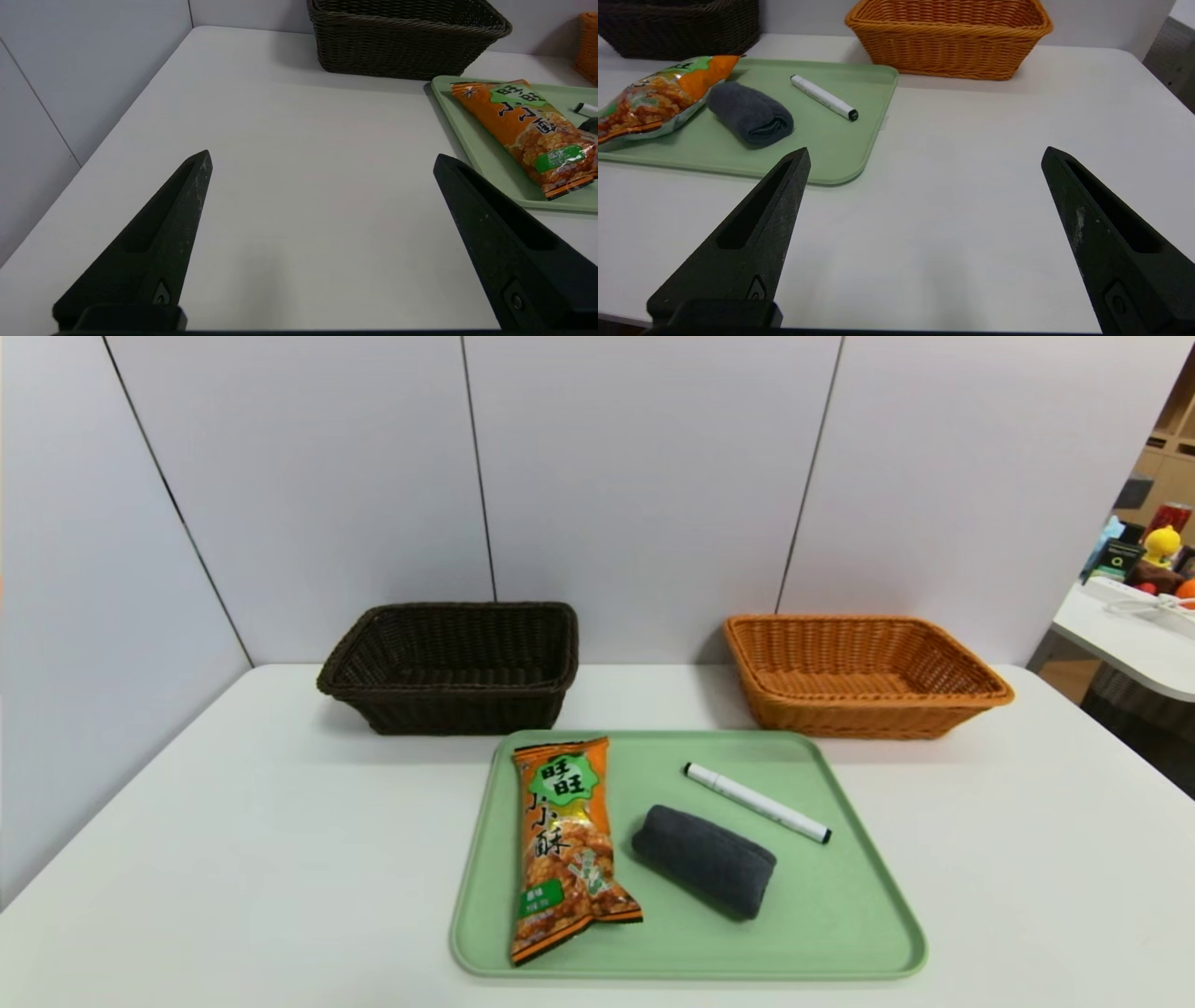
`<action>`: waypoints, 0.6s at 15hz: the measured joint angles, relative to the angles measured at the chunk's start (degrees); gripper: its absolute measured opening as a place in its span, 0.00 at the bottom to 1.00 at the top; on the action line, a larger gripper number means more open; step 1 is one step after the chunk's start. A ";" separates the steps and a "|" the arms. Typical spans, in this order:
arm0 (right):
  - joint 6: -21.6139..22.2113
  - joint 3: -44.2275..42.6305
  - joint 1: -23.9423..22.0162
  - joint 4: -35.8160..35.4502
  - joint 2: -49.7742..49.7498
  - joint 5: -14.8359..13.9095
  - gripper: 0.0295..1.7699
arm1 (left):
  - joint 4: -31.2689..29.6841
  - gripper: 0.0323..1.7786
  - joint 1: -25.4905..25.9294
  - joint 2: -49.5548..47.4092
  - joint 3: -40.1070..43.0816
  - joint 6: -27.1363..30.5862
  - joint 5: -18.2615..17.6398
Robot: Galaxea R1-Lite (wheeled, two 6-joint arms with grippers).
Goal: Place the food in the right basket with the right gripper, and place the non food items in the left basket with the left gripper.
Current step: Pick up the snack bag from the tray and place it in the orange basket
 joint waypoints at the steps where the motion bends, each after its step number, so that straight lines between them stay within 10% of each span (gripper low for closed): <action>1: 0.02 -1.05 0.05 0.01 1.67 0.46 0.97 | 0.24 0.95 -0.05 1.77 -1.68 0.00 -0.04; 9: 1.01 -12.42 2.23 -0.33 24.55 1.06 0.97 | 0.27 0.95 -1.66 22.81 -13.51 0.00 -2.45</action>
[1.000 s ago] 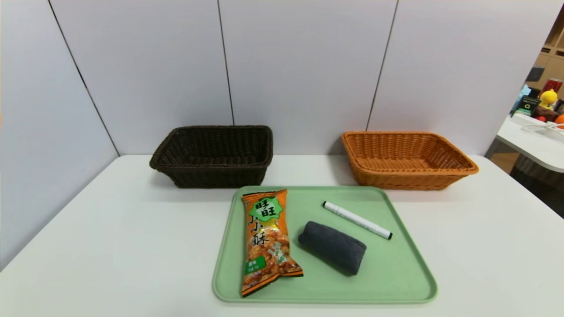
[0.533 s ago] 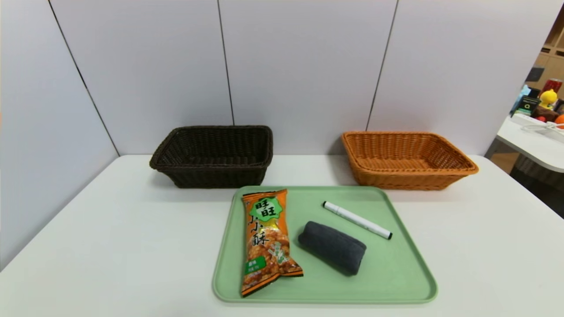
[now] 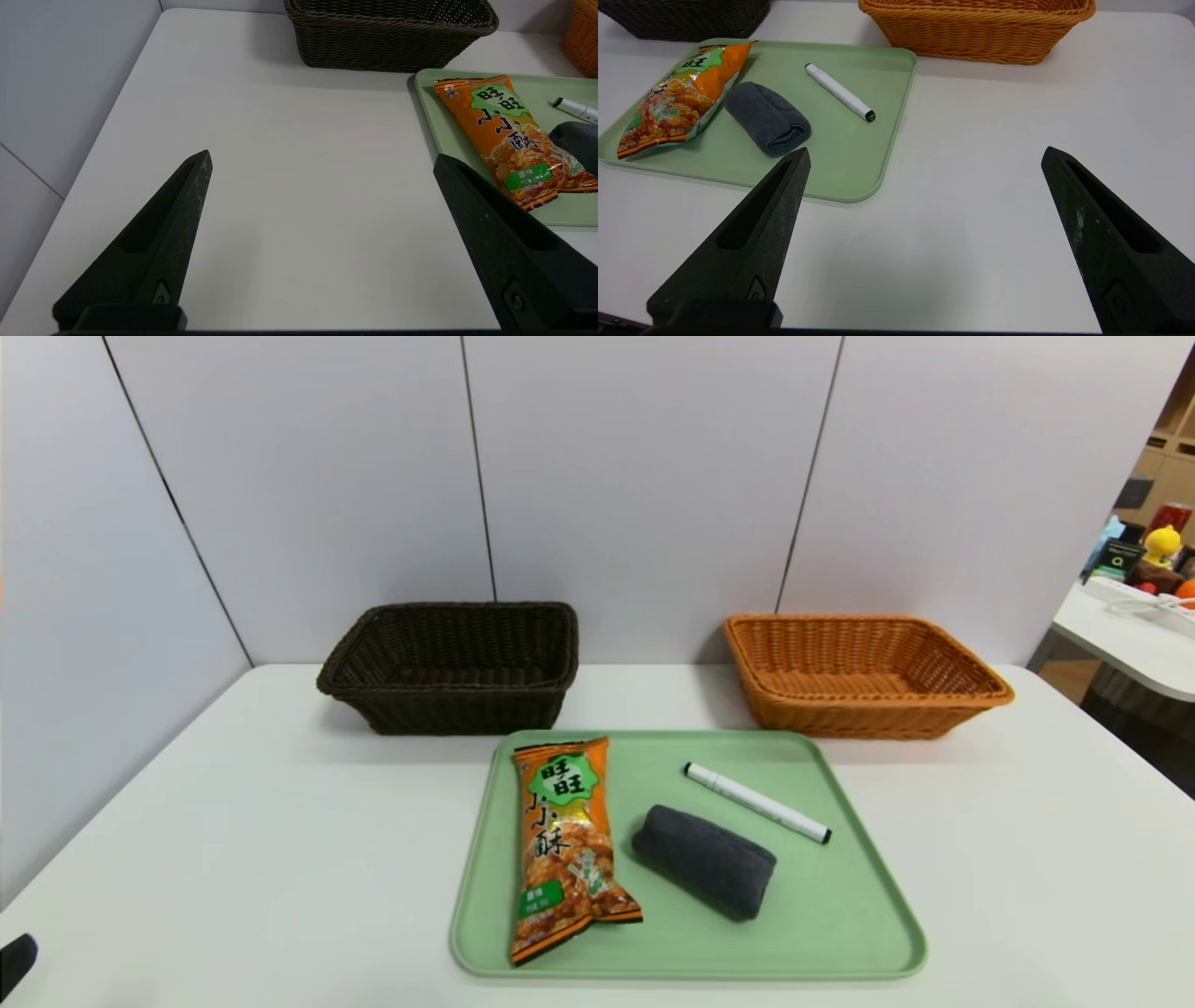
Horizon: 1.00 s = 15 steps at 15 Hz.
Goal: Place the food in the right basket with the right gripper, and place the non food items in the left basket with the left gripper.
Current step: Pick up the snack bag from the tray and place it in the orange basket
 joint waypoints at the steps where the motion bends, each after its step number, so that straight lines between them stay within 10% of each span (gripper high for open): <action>1: 0.00 -1.61 0.05 -0.02 3.58 -0.02 0.97 | 0.00 0.95 -0.05 2.89 -1.40 0.06 -0.95; 15: -1.63 -21.18 9.62 0.22 39.10 3.51 0.97 | -0.11 0.95 -0.79 29.99 -10.78 7.29 -10.08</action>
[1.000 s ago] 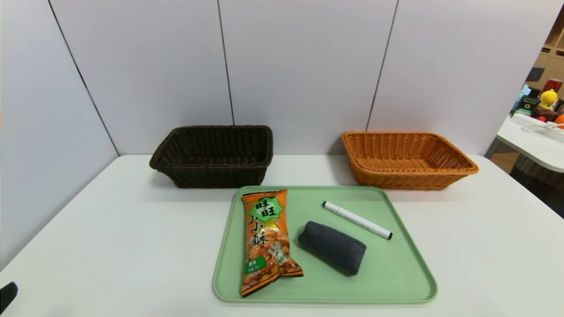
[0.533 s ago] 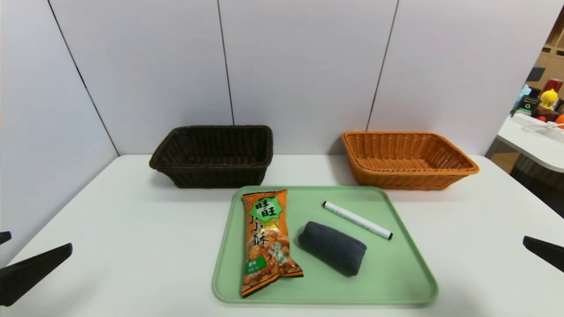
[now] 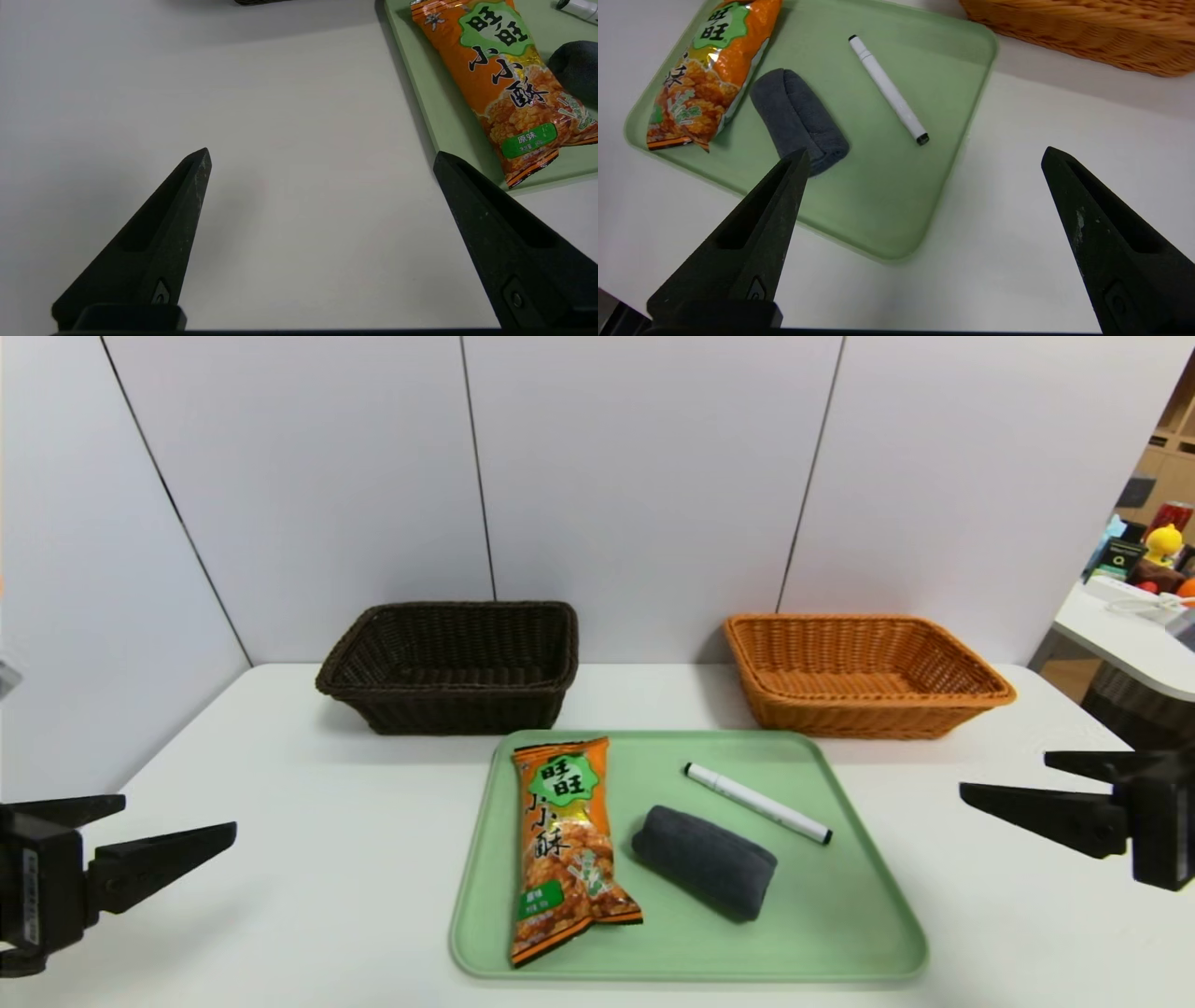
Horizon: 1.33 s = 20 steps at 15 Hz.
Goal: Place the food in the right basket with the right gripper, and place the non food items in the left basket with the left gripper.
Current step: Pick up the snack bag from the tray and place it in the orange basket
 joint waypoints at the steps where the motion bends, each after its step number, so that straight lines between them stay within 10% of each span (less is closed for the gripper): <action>1: 0.05 -1.65 1.82 -0.05 2.17 -0.06 0.97 | -0.07 0.95 -0.11 1.45 -0.37 0.15 -0.52; 10: 1.44 -15.80 17.75 -0.83 23.81 -1.41 0.97 | -0.35 0.95 -0.35 9.91 -2.65 0.37 -4.38; 20: 12.00 -32.83 34.84 -2.54 44.37 -14.90 0.97 | -0.16 0.95 -0.30 11.37 -2.35 0.20 -4.28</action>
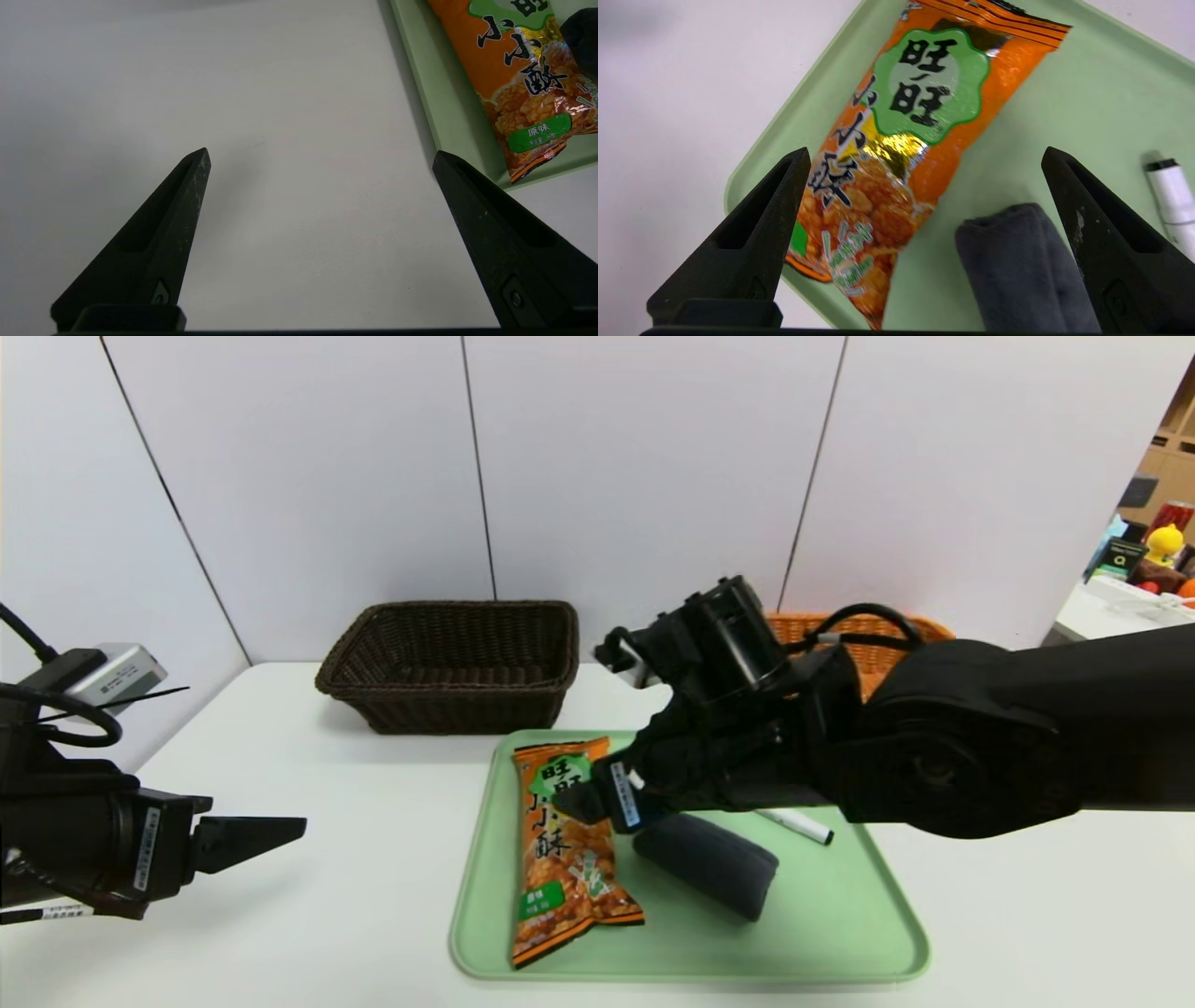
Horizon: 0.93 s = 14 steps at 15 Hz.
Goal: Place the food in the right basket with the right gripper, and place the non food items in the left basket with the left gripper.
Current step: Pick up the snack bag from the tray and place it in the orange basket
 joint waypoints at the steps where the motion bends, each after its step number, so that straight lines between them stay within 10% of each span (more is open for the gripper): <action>1: 1.13 -1.43 1.01 0.26 1.35 -1.33 0.97 | 0.02 0.95 -0.02 -0.02 0.01 0.00 0.04; 14: 9.84 -11.41 5.71 8.22 10.42 -14.18 0.97 | 0.20 0.95 -0.06 -0.82 0.32 -0.11 0.09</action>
